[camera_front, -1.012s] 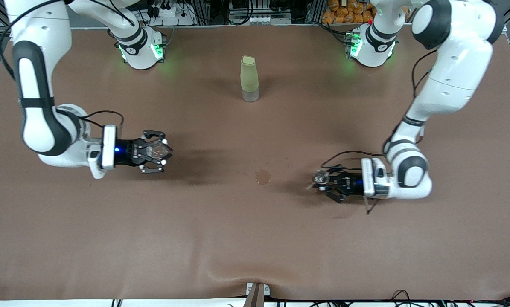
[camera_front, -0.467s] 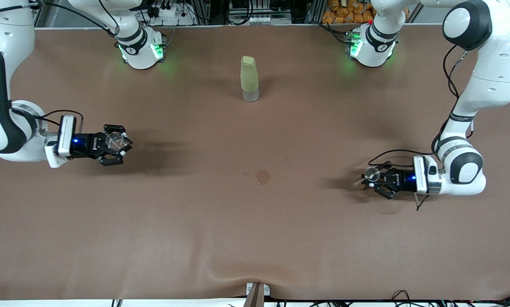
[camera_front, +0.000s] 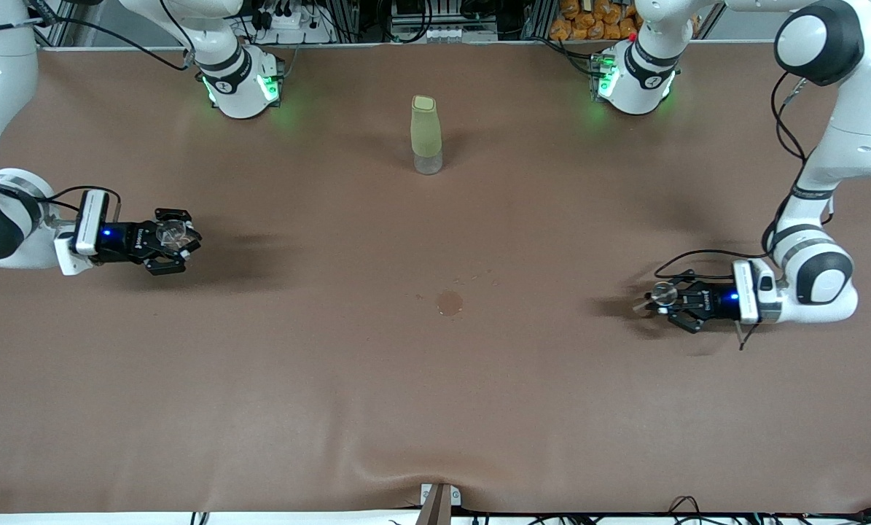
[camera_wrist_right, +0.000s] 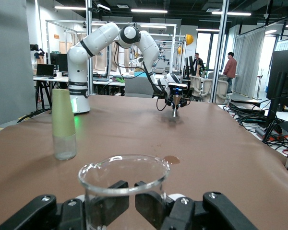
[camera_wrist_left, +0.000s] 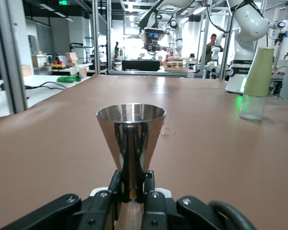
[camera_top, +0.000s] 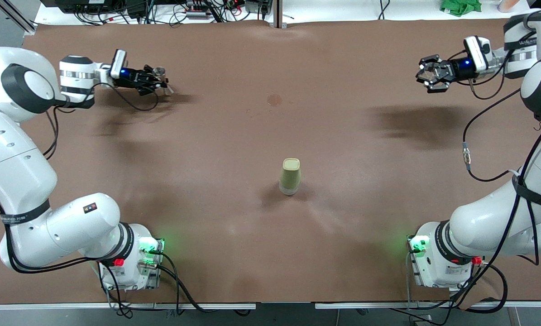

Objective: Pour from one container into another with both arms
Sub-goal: 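Lower the glass cup and jigger onto the table and open both grippers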

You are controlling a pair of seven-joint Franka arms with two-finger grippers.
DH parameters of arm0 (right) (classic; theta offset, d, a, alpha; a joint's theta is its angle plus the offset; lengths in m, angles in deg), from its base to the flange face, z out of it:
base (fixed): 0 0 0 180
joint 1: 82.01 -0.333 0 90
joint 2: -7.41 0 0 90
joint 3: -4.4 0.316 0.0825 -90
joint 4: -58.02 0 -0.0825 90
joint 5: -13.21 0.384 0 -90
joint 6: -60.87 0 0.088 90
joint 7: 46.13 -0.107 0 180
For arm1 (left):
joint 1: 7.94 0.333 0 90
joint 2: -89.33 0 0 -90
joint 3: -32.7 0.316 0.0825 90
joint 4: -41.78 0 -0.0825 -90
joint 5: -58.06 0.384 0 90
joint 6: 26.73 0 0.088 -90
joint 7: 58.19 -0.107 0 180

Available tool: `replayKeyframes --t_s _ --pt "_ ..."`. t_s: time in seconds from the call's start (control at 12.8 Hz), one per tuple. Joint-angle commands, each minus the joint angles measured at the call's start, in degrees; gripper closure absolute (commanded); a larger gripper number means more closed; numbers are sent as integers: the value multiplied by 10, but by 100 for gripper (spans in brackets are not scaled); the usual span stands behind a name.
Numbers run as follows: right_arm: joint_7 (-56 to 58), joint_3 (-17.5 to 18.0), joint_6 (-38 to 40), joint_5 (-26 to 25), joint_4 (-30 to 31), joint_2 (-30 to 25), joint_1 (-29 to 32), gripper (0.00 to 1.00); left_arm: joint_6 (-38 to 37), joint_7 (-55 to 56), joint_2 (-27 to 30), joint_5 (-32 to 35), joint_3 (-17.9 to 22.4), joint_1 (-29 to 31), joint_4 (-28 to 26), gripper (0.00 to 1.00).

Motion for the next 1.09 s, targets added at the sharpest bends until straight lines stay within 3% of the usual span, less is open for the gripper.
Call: replayKeyframes --t_s 0.0,0.47,0.78,1.01 --pt "41 9 23 -23 -18 42 31 100 -14 4 -9 14 -4 24 2 100" --pt "120 11 4 -5 -53 140 26 100 -14 0 -34 27 -4 41 3 100" --pt "132 16 -37 51 -59 186 19 100 -14 2 -34 88 -4 47 25 100" --pt "151 19 -56 99 -60 218 8 100 -14 -1 -34 88 -4 54 23 98"
